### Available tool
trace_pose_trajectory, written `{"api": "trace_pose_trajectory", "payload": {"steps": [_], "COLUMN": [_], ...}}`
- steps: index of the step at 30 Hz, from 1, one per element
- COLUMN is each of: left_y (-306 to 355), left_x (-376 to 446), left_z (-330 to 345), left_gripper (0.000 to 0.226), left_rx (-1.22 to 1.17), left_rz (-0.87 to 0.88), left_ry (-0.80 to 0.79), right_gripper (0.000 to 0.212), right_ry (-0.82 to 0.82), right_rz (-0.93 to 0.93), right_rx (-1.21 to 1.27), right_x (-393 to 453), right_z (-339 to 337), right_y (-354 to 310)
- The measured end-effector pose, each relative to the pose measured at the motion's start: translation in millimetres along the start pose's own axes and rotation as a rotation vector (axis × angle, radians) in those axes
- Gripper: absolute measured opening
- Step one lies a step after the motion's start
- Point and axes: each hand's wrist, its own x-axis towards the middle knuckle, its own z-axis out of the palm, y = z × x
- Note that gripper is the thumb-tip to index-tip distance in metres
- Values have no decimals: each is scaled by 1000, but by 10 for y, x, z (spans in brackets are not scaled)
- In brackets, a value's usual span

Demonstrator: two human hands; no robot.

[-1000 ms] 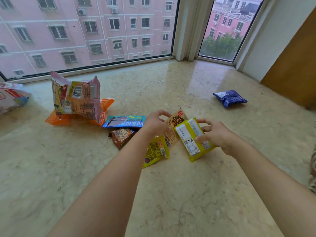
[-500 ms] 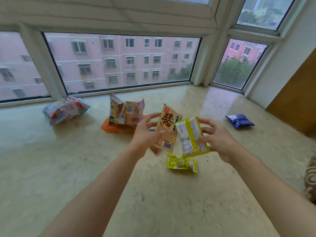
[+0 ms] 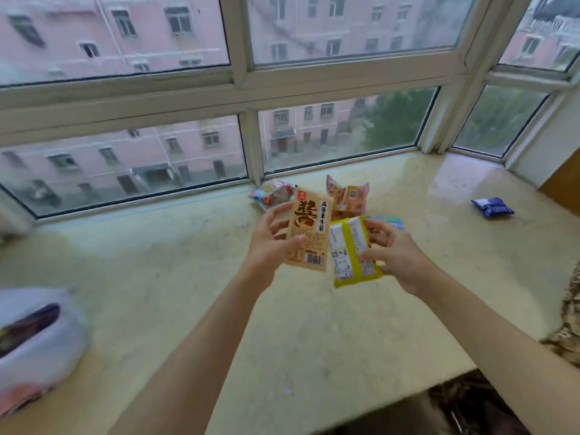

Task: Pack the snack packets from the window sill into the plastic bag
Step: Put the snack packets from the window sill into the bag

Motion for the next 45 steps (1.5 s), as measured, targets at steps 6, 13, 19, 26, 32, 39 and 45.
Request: {"api": "trace_pose_trajectory", "payload": {"steps": [6, 13, 19, 26, 32, 39, 45], "left_y": [504, 540, 432, 317, 348, 442, 545], "left_x": [-773, -1329, -1781, -2407, -2944, -3298, -3562], "left_z": [-444, -462, -485, -662, -1120, -2073, -3250], "left_gripper": [63, 60, 61, 60, 61, 58, 56], "left_rx": [-12, -81, -127, -142, -190, -247, -243], "left_rz": [-25, -35, 2, 0, 15, 72, 92], "left_ry": [59, 118, 185, 305, 417, 505, 540], "right_gripper": [60, 61, 61, 62, 63, 62, 59], "right_ry": [-60, -83, -117, -204, -313, -403, -429], "right_rz": [-28, 4, -28, -25, -8, -51, -46], "right_rx": [27, 30, 49, 86, 52, 33, 38], "right_x": [-622, -1135, -1402, -1686, -1925, -2044, -2180], "right_z": [363, 361, 469, 798, 1366, 2386, 3630], "right_y": [-408, -464, -333, -266, -228, -307, -310]}}
